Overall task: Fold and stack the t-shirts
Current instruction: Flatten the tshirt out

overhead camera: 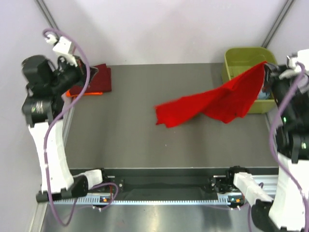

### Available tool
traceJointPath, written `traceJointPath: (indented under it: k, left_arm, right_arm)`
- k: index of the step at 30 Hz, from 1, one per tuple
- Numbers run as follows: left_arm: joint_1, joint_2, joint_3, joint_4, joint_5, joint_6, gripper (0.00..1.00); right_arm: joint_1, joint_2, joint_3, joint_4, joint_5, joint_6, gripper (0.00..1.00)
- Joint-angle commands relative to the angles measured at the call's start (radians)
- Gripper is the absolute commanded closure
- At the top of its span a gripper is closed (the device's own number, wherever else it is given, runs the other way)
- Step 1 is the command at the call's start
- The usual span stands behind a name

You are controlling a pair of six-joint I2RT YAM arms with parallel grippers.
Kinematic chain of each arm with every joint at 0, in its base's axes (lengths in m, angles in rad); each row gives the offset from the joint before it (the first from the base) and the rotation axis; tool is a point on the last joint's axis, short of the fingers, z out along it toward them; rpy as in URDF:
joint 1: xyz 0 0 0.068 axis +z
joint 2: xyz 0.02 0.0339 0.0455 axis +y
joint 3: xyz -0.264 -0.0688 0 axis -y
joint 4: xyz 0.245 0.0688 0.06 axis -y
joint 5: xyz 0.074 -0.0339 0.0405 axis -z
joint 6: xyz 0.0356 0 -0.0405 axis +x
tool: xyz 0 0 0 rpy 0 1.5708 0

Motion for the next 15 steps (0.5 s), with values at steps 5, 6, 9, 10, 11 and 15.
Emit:
traceJointPath:
  k: [5,6,9,10,11,15]
  left_arm:
    - [0.004,-0.113,0.021,-0.091,-0.006,-0.01,1.0]
    - [0.004,-0.106,-0.002,-0.135,0.015,-0.021,0.99]
    - [0.002,-0.098,-0.191,-0.214,0.161,-0.144,0.78]
    - [0.002,-0.089,-0.256,-0.212,0.259,-0.175,0.75]
    - [0.002,-0.08,-0.373,-0.198,0.307,-0.205,0.7]
    - [-0.029,-0.032,-0.562,-0.022,0.355,-0.373,0.63]
  right_arm:
    - [-0.012,-0.185,-0.041,-0.018,-0.03,0.053,1.0]
    - [-0.012,-0.205,-0.061,-0.037,-0.033,0.056,1.0]
    - [-0.01,-0.217,-0.079,-0.056,-0.051,0.073,1.0]
    - [-0.012,-0.211,-0.075,-0.064,-0.062,0.073,1.0]
    - [-0.012,-0.207,-0.073,-0.07,-0.066,0.073,1.0]
    - [-0.012,-0.162,-0.078,-0.074,-0.08,0.081,1.0]
